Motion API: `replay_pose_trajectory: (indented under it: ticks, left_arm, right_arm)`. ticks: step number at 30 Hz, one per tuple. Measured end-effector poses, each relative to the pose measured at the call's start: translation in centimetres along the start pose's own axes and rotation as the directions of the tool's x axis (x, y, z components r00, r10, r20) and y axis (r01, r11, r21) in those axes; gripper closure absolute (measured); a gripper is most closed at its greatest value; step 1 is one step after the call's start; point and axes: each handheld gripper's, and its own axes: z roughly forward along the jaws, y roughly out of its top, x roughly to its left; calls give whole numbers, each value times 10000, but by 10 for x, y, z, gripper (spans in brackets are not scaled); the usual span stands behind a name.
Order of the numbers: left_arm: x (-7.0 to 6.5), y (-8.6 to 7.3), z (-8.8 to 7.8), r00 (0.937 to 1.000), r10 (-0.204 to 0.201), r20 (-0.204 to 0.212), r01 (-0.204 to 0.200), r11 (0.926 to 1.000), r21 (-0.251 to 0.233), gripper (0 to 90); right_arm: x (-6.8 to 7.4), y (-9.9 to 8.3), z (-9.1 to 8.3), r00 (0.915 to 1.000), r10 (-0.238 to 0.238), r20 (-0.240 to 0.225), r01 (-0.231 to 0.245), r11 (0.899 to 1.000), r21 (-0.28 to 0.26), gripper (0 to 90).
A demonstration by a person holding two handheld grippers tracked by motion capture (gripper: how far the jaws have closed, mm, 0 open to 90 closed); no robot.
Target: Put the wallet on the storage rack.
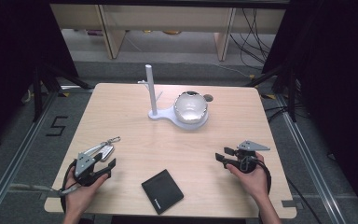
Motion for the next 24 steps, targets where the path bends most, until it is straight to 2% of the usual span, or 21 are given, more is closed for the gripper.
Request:
replay_pose_trajectory:
  ticks: [2,3,4,5,6,8,9,10,11,12,14,16,17,19,20,21,22,23,24]
  left_arm:
    - [-1,2,0,9999,-30,152,30,10000,15,384]
    - [-2,4,-1,9998,-66,209,62,9999,154,391]
    - [-4,9,-1,9989,-113,462,99,9995,298,395]
    - [-5,11,-1,9982,-160,576,135,9990,437,395]
    - [-6,13,-1,9975,-180,676,142,9982,574,397]
    - [-7,16,-2,9973,-172,713,123,9976,682,401]
    - [-9,21,-1,9948,-175,999,59,9934,1146,400]
    - [-11,24,-1,9941,-151,1070,5,9908,1351,401]
    - [-11,24,-1,9941,-151,1070,5,9908,1351,401]
    - [-14,31,-1,9915,10,1299,-232,9853,1695,401]
    - [-15,39,-2,9843,373,1727,-782,9685,2364,400]
    - [-17,43,-1,9821,405,1840,-854,9662,2434,400]
    - [-19,47,0,9799,456,1943,-953,9623,2549,400]
    - [-26,57,0,9708,537,2337,-1239,9467,2974,402]
    - [-30,60,1,9677,479,2473,-1264,9415,3124,403]
    - [-32,64,2,9623,609,2650,-1505,9309,3329,402]
    - [-32,64,2,9623,609,2650,-1505,9309,3329,403]
    - [-39,67,4,9526,438,3009,-1527,9247,3487,401]
    - [-39,67,4,9526,438,3009,-1527,9247,3487,400]
  right_arm:
    - [-1,0,1,9999,-118,20,118,9999,-21,478]
    - [0,1,0,9996,270,-83,-269,9995,175,496]
    - [-1,2,-1,9997,189,-132,-186,9996,188,507]
    - [-1,3,-2,9994,319,-93,-315,9985,443,515]
    - [-1,3,-1,9990,382,-250,-372,9986,384,523]
    - [0,5,-3,9995,250,-195,-240,9983,525,532]
    - [0,6,-3,10000,89,-34,-87,9985,539,533]
    - [-1,6,-3,10000,3,-53,0,9986,526,533]
    - [0,6,-3,10000,39,-3,-39,9983,578,534]
    - [3,7,-5,9997,216,91,-224,9960,868,538]
    - [3,8,-4,9997,-8,235,-15,9953,969,549]
    - [4,9,-5,9994,-58,329,21,9937,1122,556]
    - [5,10,-6,9985,-146,525,74,9910,1340,561]
    - [4,14,-9,9940,-707,834,551,9828,1762,564]
    - [4,15,-10,9924,-810,926,617,9787,1957,567]
    - [5,15,-10,9908,-831,1068,595,9764,2075,570]
    - [5,15,-10,9908,-831,1068,595,9764,2075,570]
    - [7,18,-13,9879,-913,1254,541,9605,2731,572]
    - [7,19,-13,9865,-994,1305,601,9592,2764,573]
